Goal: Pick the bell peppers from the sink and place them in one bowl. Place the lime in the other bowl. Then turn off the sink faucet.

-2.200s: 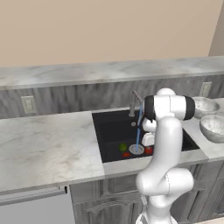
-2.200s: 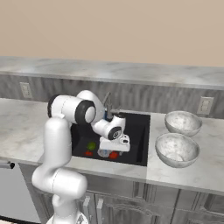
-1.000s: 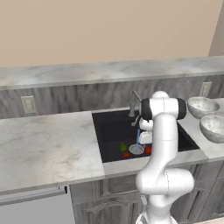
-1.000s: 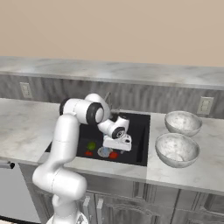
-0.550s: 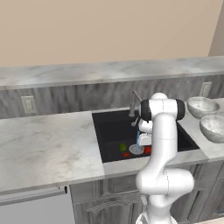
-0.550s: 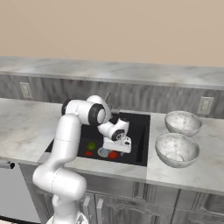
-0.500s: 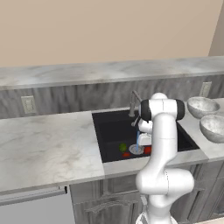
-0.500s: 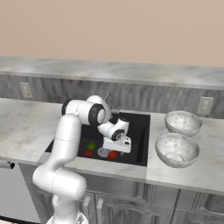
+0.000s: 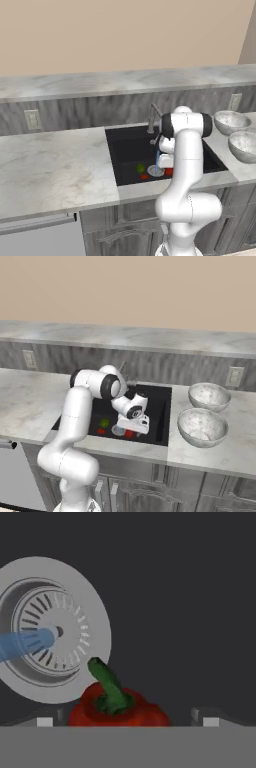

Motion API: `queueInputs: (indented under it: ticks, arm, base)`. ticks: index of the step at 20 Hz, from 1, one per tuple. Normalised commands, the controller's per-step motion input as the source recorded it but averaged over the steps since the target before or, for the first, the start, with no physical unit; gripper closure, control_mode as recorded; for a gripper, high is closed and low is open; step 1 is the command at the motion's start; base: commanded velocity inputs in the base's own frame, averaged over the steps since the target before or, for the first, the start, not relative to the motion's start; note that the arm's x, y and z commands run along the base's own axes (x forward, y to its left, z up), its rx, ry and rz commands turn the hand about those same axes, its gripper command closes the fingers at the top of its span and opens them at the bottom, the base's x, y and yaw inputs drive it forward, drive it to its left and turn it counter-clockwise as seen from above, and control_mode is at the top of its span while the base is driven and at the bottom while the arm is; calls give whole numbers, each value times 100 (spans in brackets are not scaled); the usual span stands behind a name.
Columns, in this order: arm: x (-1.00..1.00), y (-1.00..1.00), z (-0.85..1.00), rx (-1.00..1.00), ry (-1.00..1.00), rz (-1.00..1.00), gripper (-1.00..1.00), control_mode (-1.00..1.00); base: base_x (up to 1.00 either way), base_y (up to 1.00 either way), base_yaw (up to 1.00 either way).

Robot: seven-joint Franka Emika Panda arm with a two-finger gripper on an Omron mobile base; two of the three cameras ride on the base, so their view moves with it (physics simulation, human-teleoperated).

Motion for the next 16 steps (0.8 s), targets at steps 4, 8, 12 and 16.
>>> queueInputs:
  ticks: [4,8,12,16]
  arm:
    - [-55,0,0,0,0,-8,-100,-100]
    - [-22,13,-8,0,0,-5,-100,-100]
    - [9,49,-29,0,0,0,100,-100]
    - [59,45,-34,1,-2,0,100,-100]
  base:
    - [0,0,0]
    - [0,0,0]
    - [0,0,0]
    - [0,0,0]
